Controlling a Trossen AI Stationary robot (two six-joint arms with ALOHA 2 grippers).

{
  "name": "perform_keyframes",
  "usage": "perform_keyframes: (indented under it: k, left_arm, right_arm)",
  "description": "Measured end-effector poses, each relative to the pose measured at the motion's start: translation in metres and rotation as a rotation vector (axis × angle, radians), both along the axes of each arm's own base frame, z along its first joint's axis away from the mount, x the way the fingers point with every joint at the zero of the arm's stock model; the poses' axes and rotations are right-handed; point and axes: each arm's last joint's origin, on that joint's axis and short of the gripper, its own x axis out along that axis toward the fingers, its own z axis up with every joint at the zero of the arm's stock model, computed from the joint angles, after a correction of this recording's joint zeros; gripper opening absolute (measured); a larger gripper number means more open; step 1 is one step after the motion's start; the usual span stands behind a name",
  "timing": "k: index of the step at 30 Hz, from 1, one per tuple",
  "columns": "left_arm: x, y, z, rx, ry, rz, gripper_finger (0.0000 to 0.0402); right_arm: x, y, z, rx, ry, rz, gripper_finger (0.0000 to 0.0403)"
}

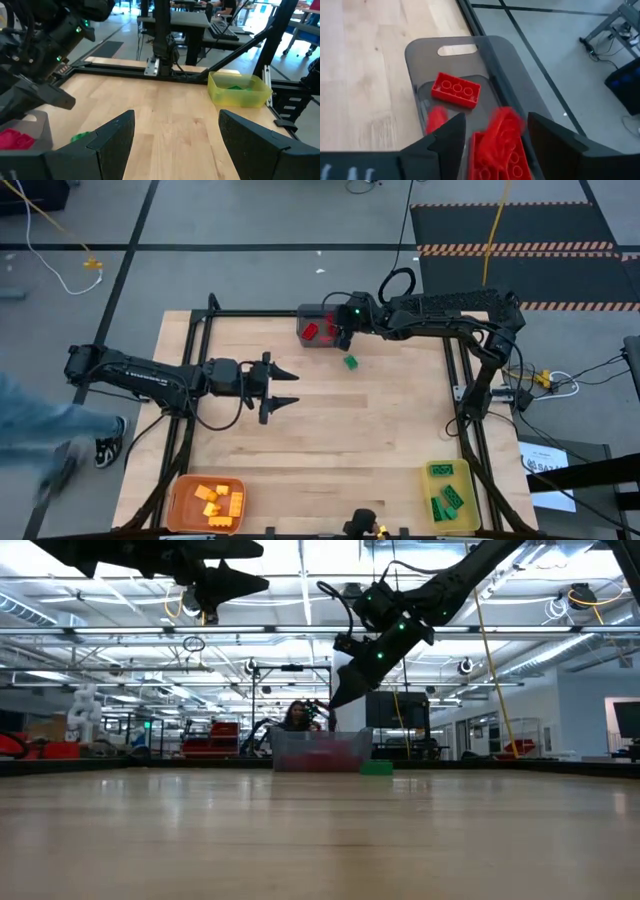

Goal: Sort & place blocks by color
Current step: Put the green game piece into the yellow bin

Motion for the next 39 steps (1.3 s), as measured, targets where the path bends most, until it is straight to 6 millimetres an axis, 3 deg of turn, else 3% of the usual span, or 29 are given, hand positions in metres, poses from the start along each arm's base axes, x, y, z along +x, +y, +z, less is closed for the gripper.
perform_keyframes:
  k: [9,17,27,39]
  left_arm:
    - [0.000,0.000,0.001,-0.002,-0.015,0.000,0.0285]
    - [0.000,0.000,0.003,-0.026,-0.031,0.004,0.0285]
    - [0.000,0.005,0.005,-0.005,-0.054,0.160,0.0285]
    - [-0.001,0.004,-0.004,-0.034,0.038,0.164,0.0285]
  right_arm:
    - [0.000,0.001,-0.001,0.100,-0.059,-0.079,0.0245]
    - [0.001,0.003,-0.001,0.151,-0.091,-0.114,0.0256]
    - [0.007,0.012,0.000,0.114,-0.075,-0.057,0.0256]
    - [0.017,0.026,0.009,-0.003,-0.102,0.048,0.0256]
